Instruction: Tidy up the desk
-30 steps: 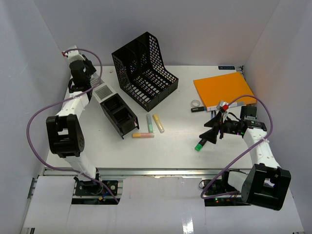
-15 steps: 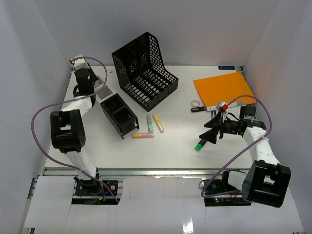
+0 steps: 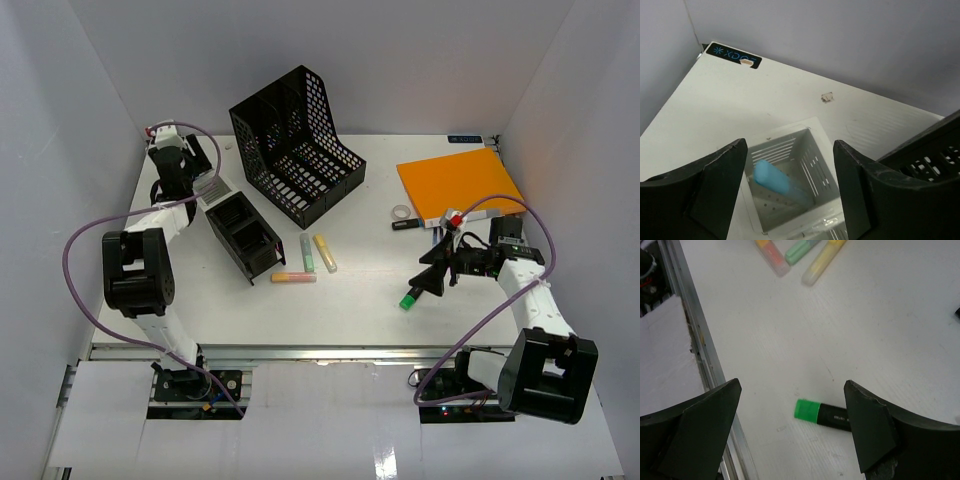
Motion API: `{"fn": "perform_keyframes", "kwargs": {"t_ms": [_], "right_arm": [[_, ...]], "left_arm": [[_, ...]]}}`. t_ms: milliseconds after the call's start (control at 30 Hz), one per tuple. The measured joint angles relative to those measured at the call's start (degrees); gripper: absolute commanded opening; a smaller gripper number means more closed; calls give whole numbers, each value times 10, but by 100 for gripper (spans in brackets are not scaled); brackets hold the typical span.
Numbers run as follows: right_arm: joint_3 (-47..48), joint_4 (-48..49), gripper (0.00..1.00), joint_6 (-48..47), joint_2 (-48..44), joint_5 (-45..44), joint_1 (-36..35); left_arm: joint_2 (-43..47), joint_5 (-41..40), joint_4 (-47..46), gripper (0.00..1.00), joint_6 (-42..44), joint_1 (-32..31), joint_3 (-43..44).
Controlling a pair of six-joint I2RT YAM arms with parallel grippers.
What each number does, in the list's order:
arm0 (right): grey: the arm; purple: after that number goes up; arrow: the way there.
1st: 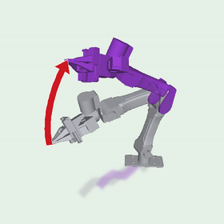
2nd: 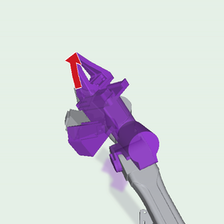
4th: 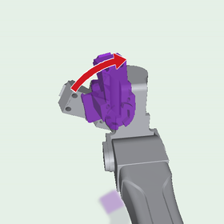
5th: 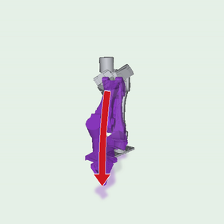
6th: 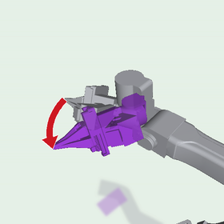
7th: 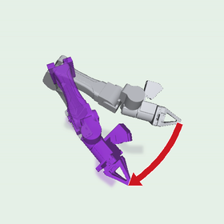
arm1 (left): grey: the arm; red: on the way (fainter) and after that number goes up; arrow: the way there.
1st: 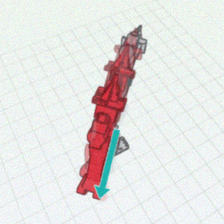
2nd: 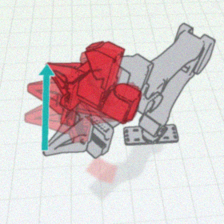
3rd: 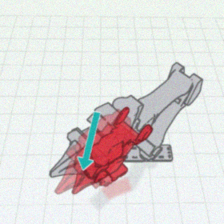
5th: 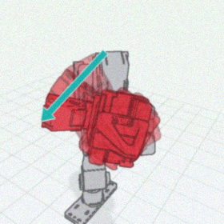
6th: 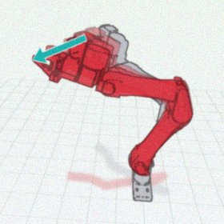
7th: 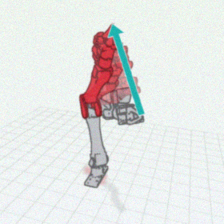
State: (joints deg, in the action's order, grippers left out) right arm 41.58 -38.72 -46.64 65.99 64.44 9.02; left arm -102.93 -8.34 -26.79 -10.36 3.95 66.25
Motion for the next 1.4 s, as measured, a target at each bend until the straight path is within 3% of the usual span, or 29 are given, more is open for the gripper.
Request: {"fn": "perform_keyframes", "kwargs": {"t_ms": [100,233,367,500,667,933,1400], "right_arm": [[16,23,90,40,21,-78,-72],[36,101,90,132,36,-259,-235],[59,199,91,231,80,-434,-375],[99,276,99,304,159,-529,-449],[193,313,90,378,297,-572,-470],[266,314,83,440,395,-601,-500],[265,316,49,461,433,-699,-540]], "left_arm": [[29,23,29,83,-3,0,0],[108,82,90,87,-13,0,-1],[228,176,173,88,-56,5,-15],[361,290,226,88,-140,10,-91],[509,393,282,89,-238,12,-237],[603,454,319,90,-351,12,-362],[603,448,281,79,-488,-35,-395]]}}
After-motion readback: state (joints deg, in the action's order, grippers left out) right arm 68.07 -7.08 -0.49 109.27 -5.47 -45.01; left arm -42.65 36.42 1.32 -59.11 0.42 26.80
